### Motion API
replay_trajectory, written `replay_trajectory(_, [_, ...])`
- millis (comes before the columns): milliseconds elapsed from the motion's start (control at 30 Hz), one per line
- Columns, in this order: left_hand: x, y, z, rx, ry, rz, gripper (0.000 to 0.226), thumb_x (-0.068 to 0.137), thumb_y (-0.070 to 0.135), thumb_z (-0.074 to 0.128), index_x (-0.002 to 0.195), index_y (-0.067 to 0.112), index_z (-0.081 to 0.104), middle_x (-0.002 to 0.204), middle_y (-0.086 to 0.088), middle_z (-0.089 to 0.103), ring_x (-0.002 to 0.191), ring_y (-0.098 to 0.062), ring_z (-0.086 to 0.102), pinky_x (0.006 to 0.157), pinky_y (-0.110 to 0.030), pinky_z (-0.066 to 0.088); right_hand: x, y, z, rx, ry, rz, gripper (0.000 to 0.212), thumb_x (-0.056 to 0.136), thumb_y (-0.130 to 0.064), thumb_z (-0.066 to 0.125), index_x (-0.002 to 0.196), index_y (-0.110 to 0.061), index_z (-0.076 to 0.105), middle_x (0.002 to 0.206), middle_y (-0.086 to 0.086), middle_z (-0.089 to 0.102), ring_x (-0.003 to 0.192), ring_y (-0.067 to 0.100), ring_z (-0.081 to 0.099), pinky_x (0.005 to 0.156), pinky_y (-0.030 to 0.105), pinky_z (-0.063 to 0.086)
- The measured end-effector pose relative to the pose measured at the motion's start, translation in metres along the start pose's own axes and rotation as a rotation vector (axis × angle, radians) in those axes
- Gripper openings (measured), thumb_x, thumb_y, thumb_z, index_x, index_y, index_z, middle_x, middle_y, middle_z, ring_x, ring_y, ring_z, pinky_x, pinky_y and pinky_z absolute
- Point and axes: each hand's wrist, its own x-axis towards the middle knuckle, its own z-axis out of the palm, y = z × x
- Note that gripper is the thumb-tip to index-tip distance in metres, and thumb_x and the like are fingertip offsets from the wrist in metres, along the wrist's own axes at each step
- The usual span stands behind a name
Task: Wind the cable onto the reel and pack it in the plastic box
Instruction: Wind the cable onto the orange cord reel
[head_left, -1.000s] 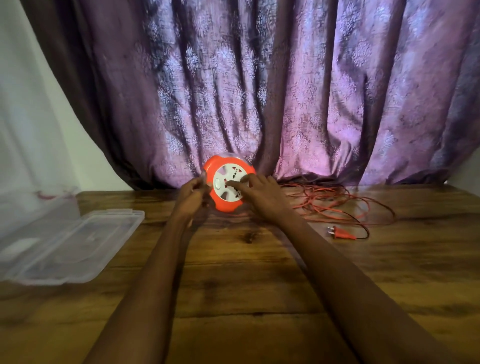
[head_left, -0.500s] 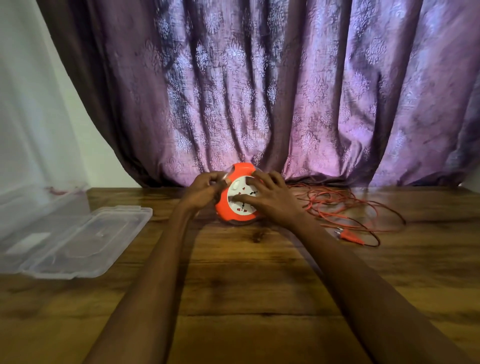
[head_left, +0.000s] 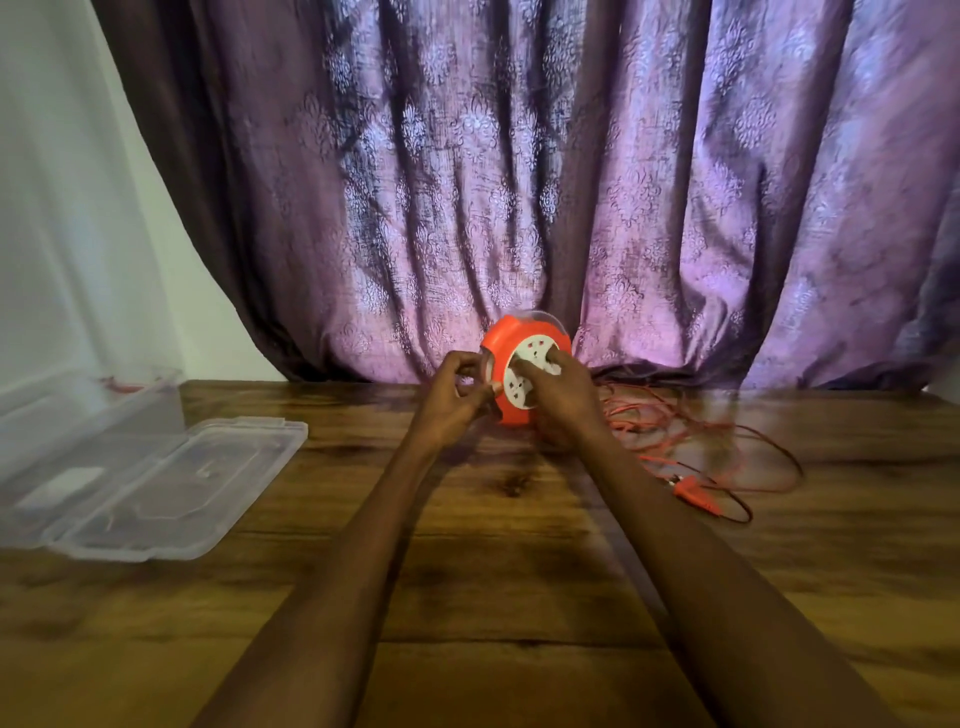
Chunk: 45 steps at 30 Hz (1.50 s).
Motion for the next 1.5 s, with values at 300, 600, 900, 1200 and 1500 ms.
replay_trajectory(300, [-0.008,-0.005,0.018,-0.106,0.029,-0.123,0.035,0.081,0.013,0.078,0.11,0.006,0.06,0.099,-0.004,0.067,0.092,-0.019,0.063,0.076,-0.025,0.055,0.002,0.001,-0.004,0.601,-0.101,0.339,0.046,0.089,-0.051,0.066,0.094,-0.005,0.062,0.074,0.008,0.077,0.043,0.011,0.053,0.039,0.017,0.038])
replay_trajectory(600, [0.001,-0.001,-0.003,-0.421,0.255,-0.325,0.022,0.088,0.008,0.069,0.108,0.002,0.063,0.096,-0.018,0.067,0.082,-0.024,0.063,0.072,-0.035,0.056,-0.012,0.026,0.002,-0.156,-0.016,-0.439,0.02,0.091,-0.041,0.062,0.098,-0.023,0.065,0.079,0.0,0.073,0.067,0.018,0.066,0.061,0.036,0.05])
replay_trajectory(900, [0.005,0.008,-0.035,-0.597,0.42,-0.405,0.027,0.094,0.011,0.062,0.117,-0.003,0.062,0.108,-0.022,0.069,0.094,-0.029,0.064,0.076,-0.044,0.059,-0.015,0.048,0.011,-1.173,-0.154,-0.955,0.031,0.095,-0.043,0.049,0.12,-0.033,0.065,0.129,-0.003,0.06,0.119,0.026,0.053,0.092,0.041,0.039])
replay_trajectory(1200, [0.006,0.001,-0.051,-0.559,0.421,-0.419,0.013,0.091,0.013,0.066,0.098,0.003,0.071,0.097,-0.02,0.068,0.089,-0.03,0.061,0.083,-0.051,0.05,0.019,0.07,-0.031,-1.22,-0.033,-0.333,0.027,0.092,-0.03,0.05,0.112,-0.022,0.066,0.125,0.004,0.063,0.119,0.027,0.057,0.1,0.047,0.039])
replay_trajectory(1500, [0.005,0.006,-0.045,-0.389,0.301,-0.393,0.026,0.09,0.014,0.065,0.107,-0.004,0.072,0.102,-0.023,0.073,0.086,-0.028,0.066,0.079,-0.04,0.057,0.018,0.027,-0.054,-0.849,-0.243,-0.3,0.019,0.073,-0.05,0.056,0.084,-0.055,0.07,0.094,-0.001,0.075,0.096,0.023,0.068,0.081,0.034,0.054])
